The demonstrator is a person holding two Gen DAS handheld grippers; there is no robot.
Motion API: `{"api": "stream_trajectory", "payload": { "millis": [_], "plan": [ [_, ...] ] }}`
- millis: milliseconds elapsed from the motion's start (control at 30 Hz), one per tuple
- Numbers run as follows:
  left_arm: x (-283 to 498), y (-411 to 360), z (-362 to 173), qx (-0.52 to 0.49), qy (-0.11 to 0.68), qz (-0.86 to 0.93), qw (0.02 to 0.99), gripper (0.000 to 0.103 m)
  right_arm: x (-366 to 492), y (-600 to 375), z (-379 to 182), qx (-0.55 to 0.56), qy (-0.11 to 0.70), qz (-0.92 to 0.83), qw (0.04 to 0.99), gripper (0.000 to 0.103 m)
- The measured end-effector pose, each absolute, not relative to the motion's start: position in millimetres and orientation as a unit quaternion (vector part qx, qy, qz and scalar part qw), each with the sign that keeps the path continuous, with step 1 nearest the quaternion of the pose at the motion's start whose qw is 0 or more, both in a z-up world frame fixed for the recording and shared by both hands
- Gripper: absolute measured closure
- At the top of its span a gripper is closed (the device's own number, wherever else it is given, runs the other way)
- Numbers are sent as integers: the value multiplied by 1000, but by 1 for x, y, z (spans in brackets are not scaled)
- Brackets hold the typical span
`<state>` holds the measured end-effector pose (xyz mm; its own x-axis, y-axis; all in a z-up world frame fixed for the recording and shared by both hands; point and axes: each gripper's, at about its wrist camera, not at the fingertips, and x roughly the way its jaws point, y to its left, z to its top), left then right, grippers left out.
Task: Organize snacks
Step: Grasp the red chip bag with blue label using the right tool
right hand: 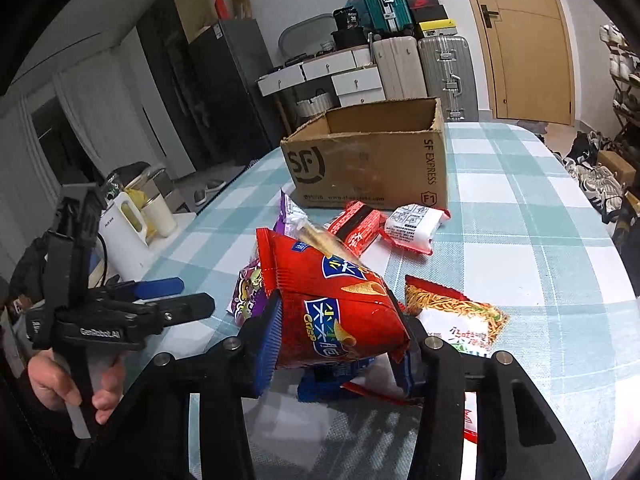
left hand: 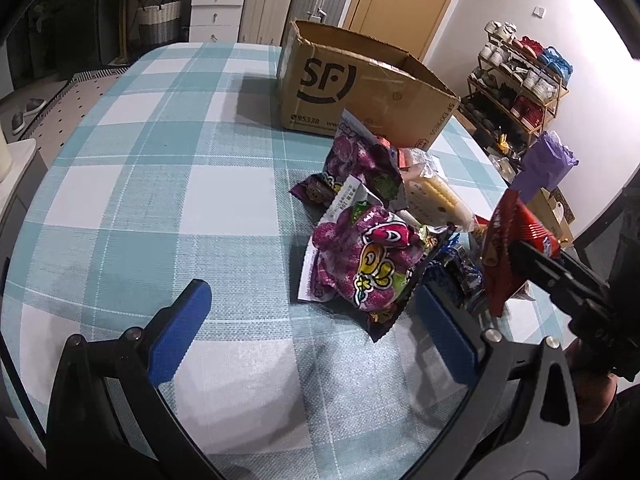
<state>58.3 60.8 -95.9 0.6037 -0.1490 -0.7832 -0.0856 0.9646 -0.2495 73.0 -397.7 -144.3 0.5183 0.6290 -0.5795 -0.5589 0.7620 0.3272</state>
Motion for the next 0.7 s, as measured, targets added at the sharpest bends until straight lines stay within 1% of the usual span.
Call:
{"api": "stream_trajectory", "payload": {
  "millis": [700],
  "plan": [
    [102,23,-117,-114,481,-48,868,1,71,-425,-144,93,343,335,872,56]
  ]
}}
